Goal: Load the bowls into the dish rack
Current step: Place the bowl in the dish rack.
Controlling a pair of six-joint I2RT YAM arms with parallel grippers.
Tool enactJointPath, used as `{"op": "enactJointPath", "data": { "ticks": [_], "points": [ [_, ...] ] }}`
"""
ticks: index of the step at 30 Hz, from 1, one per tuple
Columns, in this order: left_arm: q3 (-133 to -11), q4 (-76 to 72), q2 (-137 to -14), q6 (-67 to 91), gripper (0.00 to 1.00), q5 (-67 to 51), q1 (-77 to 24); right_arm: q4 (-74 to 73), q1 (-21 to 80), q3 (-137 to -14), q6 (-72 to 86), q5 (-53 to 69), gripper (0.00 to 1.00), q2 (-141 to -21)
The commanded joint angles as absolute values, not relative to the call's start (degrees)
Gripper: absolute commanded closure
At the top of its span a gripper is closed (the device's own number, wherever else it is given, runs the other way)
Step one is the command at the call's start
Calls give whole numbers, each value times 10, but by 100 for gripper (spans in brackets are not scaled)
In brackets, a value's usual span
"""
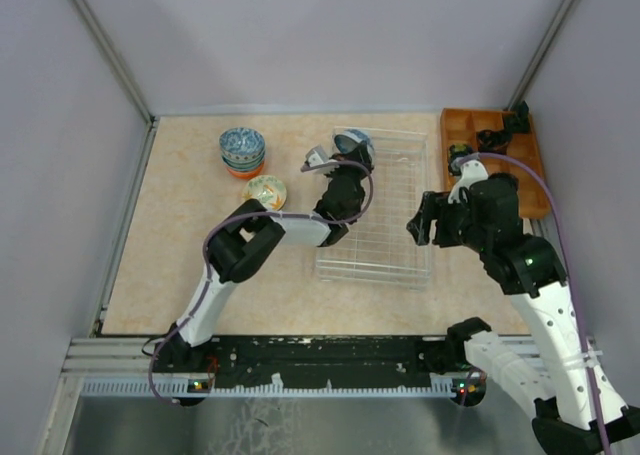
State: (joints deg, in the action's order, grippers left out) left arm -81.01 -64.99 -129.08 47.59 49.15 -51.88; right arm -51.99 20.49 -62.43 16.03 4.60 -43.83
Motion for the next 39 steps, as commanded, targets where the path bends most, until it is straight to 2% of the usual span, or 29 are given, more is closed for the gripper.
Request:
{"op": "enactJointPath", "data": {
  "ticks": [1,19,28,39],
  "points": [
    [-843,-738,-1308,453,100,516,-524,-509,210,-619,149,56,32,-428],
    [-886,-774,-1381,428,100,518,-511,-497,216,-604,148,57,32,-426],
    [-892,-679,-1376,469,100,521,-510,-499,221,-605,148,57,31,-421],
    [-886,-678,-1385,477,100,532,-504,-500,227,-603,149,60,30,-415]
  ]
}}
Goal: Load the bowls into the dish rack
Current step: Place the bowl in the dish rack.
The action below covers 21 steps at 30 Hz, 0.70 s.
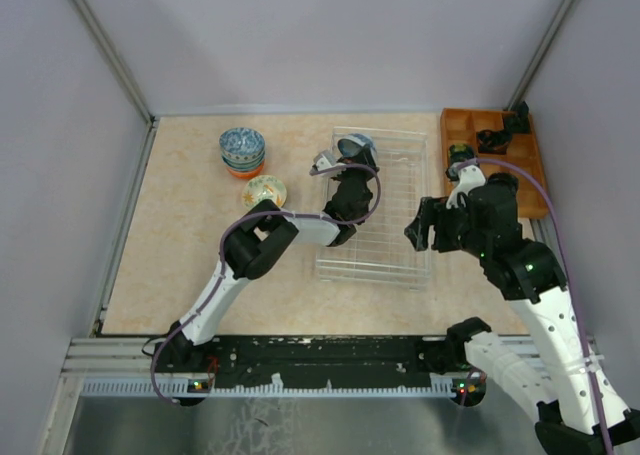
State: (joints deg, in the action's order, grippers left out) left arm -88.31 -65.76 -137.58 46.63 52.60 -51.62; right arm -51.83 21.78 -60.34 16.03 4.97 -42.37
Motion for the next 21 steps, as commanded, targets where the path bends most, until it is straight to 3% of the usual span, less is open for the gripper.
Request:
{"op": "enactJointPath", "data": {
  "ticks": [1,21],
  "points": [
    [-887,-675,-1384,478,100,533,-503,-499,228,-603,149,61,30,-415],
    [-825,-614,-1346,553,100,563,-499,-501,248,-611,148,52,28,-411]
  ]
}}
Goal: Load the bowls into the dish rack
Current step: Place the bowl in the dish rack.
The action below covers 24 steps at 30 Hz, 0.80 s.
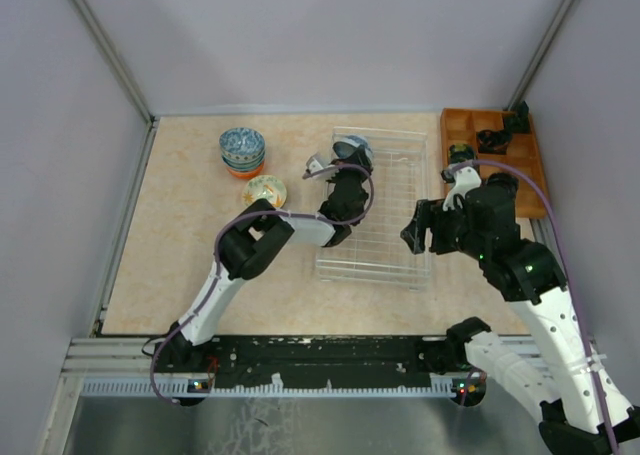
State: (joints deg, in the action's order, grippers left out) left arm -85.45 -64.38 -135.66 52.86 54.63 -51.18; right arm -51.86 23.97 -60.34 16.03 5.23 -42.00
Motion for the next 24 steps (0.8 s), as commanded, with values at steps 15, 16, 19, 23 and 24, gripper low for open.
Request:
{"op": "enactJointPath", "data": {
  "ticks": [15,16,19,23,24],
  "points": [
    [-800,-528,-1324,612,88,567,-504,-504,252,-609,148,51,27,-405],
    [-797,-528,-1322,614,88,567,-504,-504,252,-609,148,51,26,-404],
    [-787,-524,-1316,622,86,567,-505,-504,253,-609,148,52,26,-404],
    [-773,-521,-1309,629,85,568,-507,-504,253,-609,148,52,26,-403],
    [-767,-521,-1307,634,85,567,-508,-504,253,-609,148,52,26,-403]
  ]
}}
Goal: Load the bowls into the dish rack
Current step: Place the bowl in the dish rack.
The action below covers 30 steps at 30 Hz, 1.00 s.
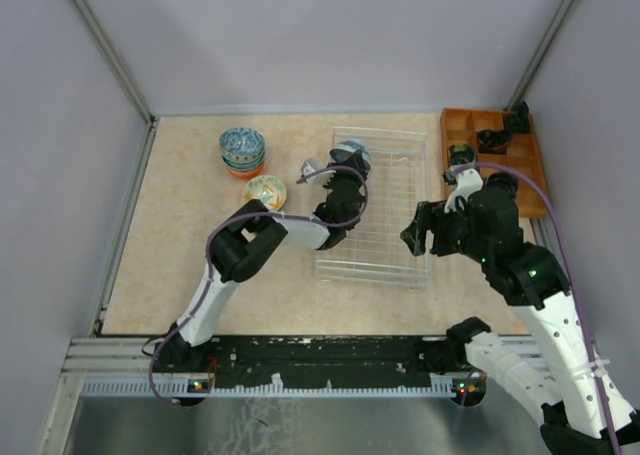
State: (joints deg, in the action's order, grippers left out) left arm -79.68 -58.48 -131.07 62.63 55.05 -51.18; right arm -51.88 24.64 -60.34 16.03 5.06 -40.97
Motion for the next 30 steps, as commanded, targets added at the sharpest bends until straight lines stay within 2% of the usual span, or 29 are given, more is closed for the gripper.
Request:
{"op": "enactJointPath", "data": {
  "ticks": [1,13,22,25,30],
  "points": [
    [-763,-518,-1305,640,83,567,-508,-504,253,-610,148,52,26,-403],
    [-720,-468,-1278,692,70,559,-513,-506,253,-613,149,55,25,-402],
    [-717,-397,-1267,743,69,552,-519,-505,253,-615,149,55,25,-405],
    [-718,-367,-1263,768,61,549,-520,-505,253,-617,149,56,25,-406],
    [-714,-354,-1258,775,55,553,-520,-507,253,-620,149,60,25,-407]
  ]
}}
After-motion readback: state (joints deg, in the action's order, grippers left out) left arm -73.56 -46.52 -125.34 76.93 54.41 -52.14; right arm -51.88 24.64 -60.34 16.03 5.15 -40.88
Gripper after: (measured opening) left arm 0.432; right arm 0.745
